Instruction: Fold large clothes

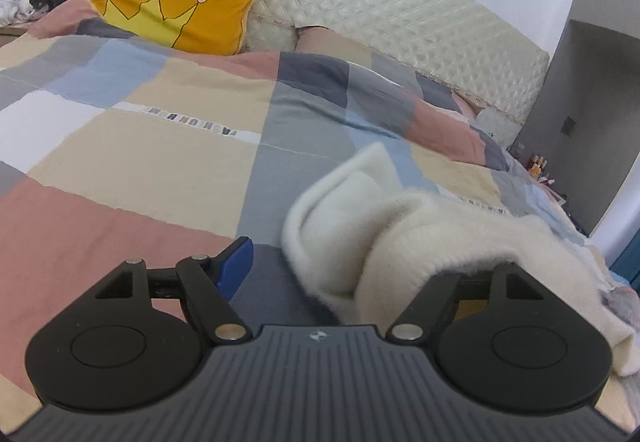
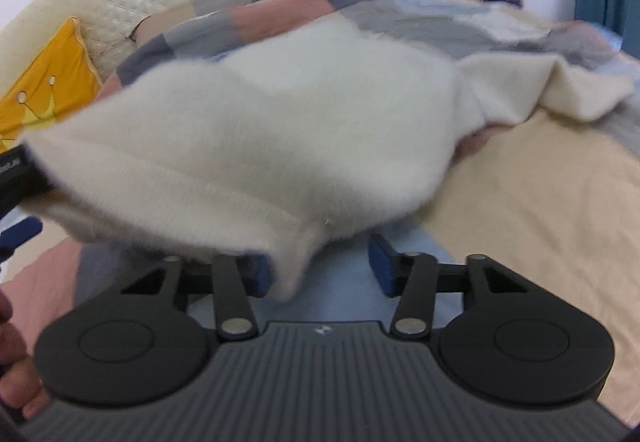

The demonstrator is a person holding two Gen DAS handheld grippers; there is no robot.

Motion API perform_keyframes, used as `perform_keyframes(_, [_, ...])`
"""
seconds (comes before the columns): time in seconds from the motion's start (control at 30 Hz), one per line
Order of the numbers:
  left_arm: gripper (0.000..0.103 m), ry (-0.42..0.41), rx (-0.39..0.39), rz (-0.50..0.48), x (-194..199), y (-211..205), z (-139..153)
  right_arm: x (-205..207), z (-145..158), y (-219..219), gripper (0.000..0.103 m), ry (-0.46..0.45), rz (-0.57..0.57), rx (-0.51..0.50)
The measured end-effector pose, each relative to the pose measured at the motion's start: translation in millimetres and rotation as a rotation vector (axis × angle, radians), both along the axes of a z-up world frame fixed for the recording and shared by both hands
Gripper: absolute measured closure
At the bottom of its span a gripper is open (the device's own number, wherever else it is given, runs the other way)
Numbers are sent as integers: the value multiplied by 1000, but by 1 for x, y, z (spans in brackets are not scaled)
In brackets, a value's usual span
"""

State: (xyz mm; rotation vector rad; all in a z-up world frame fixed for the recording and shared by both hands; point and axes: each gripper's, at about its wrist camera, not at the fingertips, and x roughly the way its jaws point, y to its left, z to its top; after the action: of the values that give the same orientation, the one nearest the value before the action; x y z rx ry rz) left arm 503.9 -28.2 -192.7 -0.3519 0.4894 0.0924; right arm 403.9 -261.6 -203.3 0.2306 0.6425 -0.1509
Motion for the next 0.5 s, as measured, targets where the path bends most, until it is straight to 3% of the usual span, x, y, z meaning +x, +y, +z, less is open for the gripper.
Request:
perform_keyframes(0.03, [29, -1, -2, -3, -1, 1, -1, -3, 6, -1, 67, -37, -17, -16])
perform_keyframes(0.13, [41, -4, -49, -26, -3, 5, -2, -13, 22, -6, 67, -136, -46, -29])
perform_keyframes(0.17, [48, -8, -58, -32, -4, 5, 0, -16, 26, -6, 68, -161, -46, -38])
perform_keyframes(0.27, [64, -32, -91, -51, -8, 3, 8, -19, 36, -2, 84, -195, -11, -42])
perform_keyframes(0.4, [88, -63, -135, -78, -13, 2, 30, -28, 59, 5, 91, -271, 25, -111])
perform_keyframes(0.5, [90, -123, -134, -99, -24, -1, 60, -39, 87, 3, 91, -342, 67, -165])
